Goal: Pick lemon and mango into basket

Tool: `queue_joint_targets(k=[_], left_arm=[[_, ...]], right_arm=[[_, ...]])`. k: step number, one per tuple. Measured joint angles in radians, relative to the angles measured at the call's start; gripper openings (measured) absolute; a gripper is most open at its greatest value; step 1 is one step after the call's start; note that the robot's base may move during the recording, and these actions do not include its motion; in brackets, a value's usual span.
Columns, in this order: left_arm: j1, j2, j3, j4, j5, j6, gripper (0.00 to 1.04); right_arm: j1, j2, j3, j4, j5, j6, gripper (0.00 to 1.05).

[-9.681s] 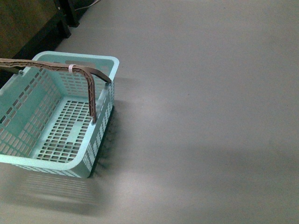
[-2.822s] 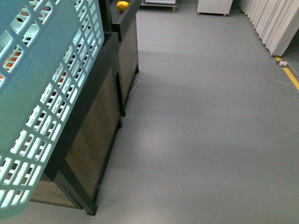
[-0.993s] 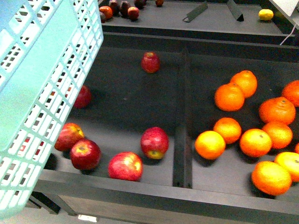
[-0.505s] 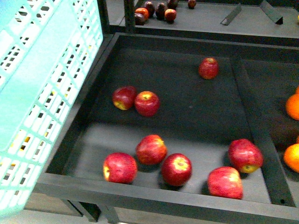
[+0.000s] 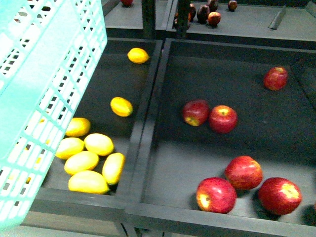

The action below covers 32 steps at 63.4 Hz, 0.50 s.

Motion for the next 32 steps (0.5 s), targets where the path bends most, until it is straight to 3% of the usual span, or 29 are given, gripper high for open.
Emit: queue_joint_targets(k=[32], left_arm=[[0.0,0.0,0.0,0.0,-0.002,0.0,0.05]], right_arm=[[0.0,0.0,0.0,0.0,0.003,0.0,0.96]])
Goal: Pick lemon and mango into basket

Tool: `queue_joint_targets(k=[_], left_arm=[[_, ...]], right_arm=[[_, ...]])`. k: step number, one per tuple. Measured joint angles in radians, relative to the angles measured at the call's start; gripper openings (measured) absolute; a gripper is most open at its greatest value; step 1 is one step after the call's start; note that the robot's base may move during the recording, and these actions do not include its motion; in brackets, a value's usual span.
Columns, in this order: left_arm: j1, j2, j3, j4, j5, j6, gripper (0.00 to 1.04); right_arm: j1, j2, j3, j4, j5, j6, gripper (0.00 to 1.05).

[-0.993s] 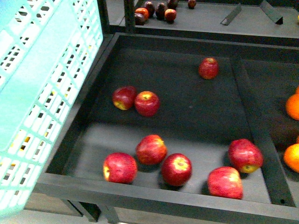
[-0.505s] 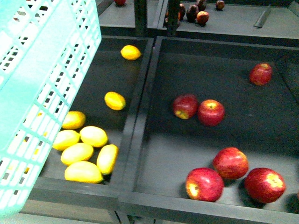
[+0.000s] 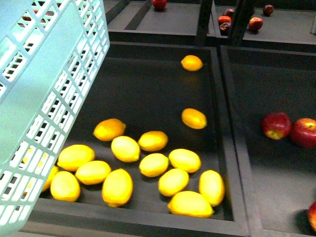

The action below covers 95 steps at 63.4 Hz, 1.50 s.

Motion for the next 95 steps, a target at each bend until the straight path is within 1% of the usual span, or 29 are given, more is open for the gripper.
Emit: queue_joint_targets(k=[54,60,65,67,68,70,72,74,77,81,84,89,95], left_arm=[[0.0,0.0,0.0,0.0,-0.001,0.003,0.05],[0.008,0.003,-0.001,0.0,-0.025,0.003,0.05],[0.008,-0.002,0.0,-0.002,-0.025,0.025,0.05],[0.006,0.01,0.022,-0.066,-0.014,0.066,0.05],[0.002,0.024,0.049,-0.135,-0.008,0.103,0.05],[-0.006,0.053,0.092,-0.224,0.004,0.158,0.05],[-0.016,0.085,0.13,-0.289,0.011,0.231,0.05],[-0.029,0.119,0.154,-0.314,0.02,0.314,0.05],[-0.056,0.178,0.182,-0.314,0.023,0.412,0.05],[-0.089,0.249,0.21,-0.303,0.013,0.495,0.05],[-0.116,0.306,0.235,-0.293,-0.003,0.539,0.05],[-0.16,0.377,0.282,-0.285,-0.002,0.579,0.05],[-0.235,0.461,0.355,-0.284,0.061,0.621,0.05]], right_arm=[[0.0,0.0,0.0,0.0,-0.007,0.0,0.96],[-0.001,0.0,0.0,0.0,-0.008,0.0,0.96],[-0.001,0.0,0.0,0.0,-0.007,0.0,0.96],[-0.001,0.0,0.0,0.0,-0.006,0.0,0.96],[-0.001,0.0,0.0,0.0,-0.006,0.0,0.96],[-0.001,0.0,0.0,0.0,-0.006,0.0,0.96],[-0.001,0.0,0.0,0.0,-0.006,0.0,0.96],[-0.001,0.0,0.0,0.0,-0.006,0.0,0.96],[-0.001,0.0,0.0,0.0,-0.006,0.0,0.96],[-0.001,0.0,0.0,0.0,-0.006,0.0,0.96],[-0.001,0.0,0.0,0.0,-0.005,0.0,0.96],[-0.001,0.0,0.0,0.0,-0.002,0.0,0.96],[-0.001,0.0,0.0,0.0,-0.003,0.0,0.96]])
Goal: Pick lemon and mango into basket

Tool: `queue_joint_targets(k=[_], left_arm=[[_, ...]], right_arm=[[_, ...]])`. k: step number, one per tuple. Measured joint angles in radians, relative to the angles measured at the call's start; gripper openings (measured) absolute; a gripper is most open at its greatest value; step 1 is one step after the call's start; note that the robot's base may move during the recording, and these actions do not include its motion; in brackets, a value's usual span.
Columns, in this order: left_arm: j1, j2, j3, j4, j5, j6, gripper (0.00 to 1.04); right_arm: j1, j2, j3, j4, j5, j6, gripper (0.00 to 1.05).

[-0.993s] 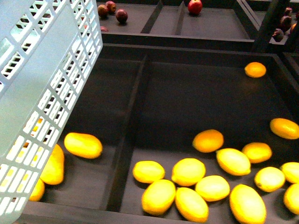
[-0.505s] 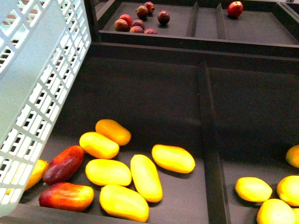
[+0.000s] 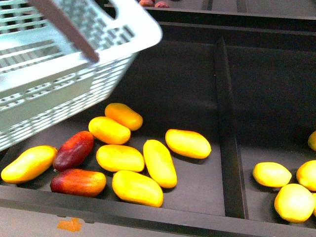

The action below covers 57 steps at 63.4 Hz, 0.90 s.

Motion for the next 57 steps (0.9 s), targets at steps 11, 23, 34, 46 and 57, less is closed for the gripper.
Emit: queue_joint_targets(k=[11,23,34,46,57], left_arm=[[-0.122,0.091,0.08,-0.008,0.132,0.037,0.05],[-0.193,0.108,0.088,0.014,0.217,0.024,0.05],[-0.233,0.103,0.088,0.049,0.239,0.02,0.05],[-0.26,0.101,0.088,0.044,0.256,0.02,0.05],[-0.257,0.1,0.087,0.044,0.247,0.022,0.05]], right_arm=[[0.0,0.0,0.0,0.0,0.0,0.0,0.96],[0.0,0.0,0.0,0.0,0.0,0.0,0.96],[0.0,0.0,0.0,0.0,0.0,0.0,0.96],[0.0,0.0,0.0,0.0,0.0,0.0,0.96],[-0.024,0.351,0.158,-0.278,0.3,0.257,0.96]])
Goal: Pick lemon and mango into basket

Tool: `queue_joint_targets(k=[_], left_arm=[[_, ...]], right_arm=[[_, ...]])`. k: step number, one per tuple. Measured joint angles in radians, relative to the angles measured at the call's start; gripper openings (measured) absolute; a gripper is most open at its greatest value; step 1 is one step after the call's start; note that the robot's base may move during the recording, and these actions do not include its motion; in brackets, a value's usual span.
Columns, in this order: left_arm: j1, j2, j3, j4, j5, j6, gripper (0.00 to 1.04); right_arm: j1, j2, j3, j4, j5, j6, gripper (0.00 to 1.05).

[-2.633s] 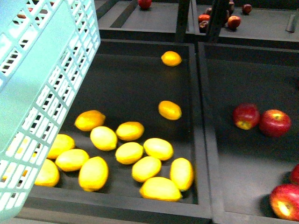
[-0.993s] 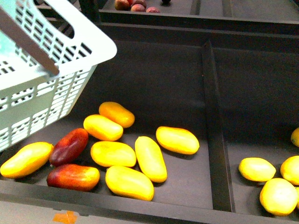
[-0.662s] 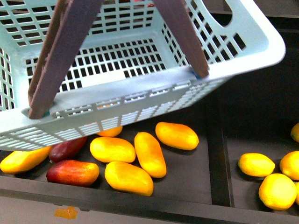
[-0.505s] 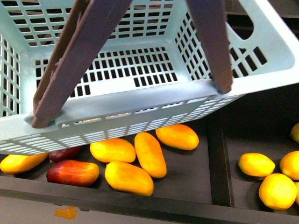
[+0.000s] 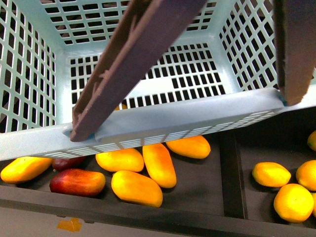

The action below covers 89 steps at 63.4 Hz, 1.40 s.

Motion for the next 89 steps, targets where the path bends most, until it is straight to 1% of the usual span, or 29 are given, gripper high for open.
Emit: queue_joint_targets(k=[3,6,8,9,13,18,23,28,37,46,68,89], left_arm=[[0.0,0.0,0.0,0.0,-0.002,0.003,0.05],[0.0,0.0,0.0,0.0,-0.003,0.003,0.05],[0.0,0.0,0.0,-0.001,-0.004,0.002,0.05],[0.0,0.0,0.0,-0.001,-0.004,0.002,0.05],[0.0,0.0,0.0,-0.001,-0.004,0.002,0.05],[0.0,-0.001,0.0,-0.001,-0.003,0.002,0.05],[0.0,-0.001,0.0,-0.001,-0.001,0.002,0.05],[0.0,-0.001,0.0,-0.001,0.003,0.002,0.05],[0.0,-0.001,0.0,-0.001,0.003,0.002,0.05],[0.0,-0.001,0.0,-0.001,0.0,0.002,0.05],[0.0,-0.001,0.0,-0.001,0.0,0.002,0.05],[0.0,-0.001,0.0,-0.001,0.0,0.002,0.05]], right_arm=[[-0.065,0.11,0.014,0.045,-0.016,0.047,0.96],[-0.15,0.246,0.035,0.133,-0.076,0.08,0.96],[-0.183,0.303,0.045,0.175,-0.093,0.085,0.96],[-0.214,0.36,0.055,0.219,-0.106,0.087,0.96],[-0.293,0.541,0.095,0.355,-0.132,0.086,0.96],[-0.357,0.761,0.153,0.496,-0.142,0.082,0.96],[-0.399,0.98,0.228,0.61,-0.159,0.081,0.96],[-0.425,1.184,0.321,0.657,-0.172,0.092,0.96],[-0.436,1.46,0.461,0.661,-0.204,0.145,0.96],[-0.419,1.64,0.588,0.639,-0.219,0.198,0.96],[-0.328,1.897,0.838,0.584,-0.239,0.309,0.96],[-0.283,2.044,0.999,0.529,-0.244,0.391,0.96]])
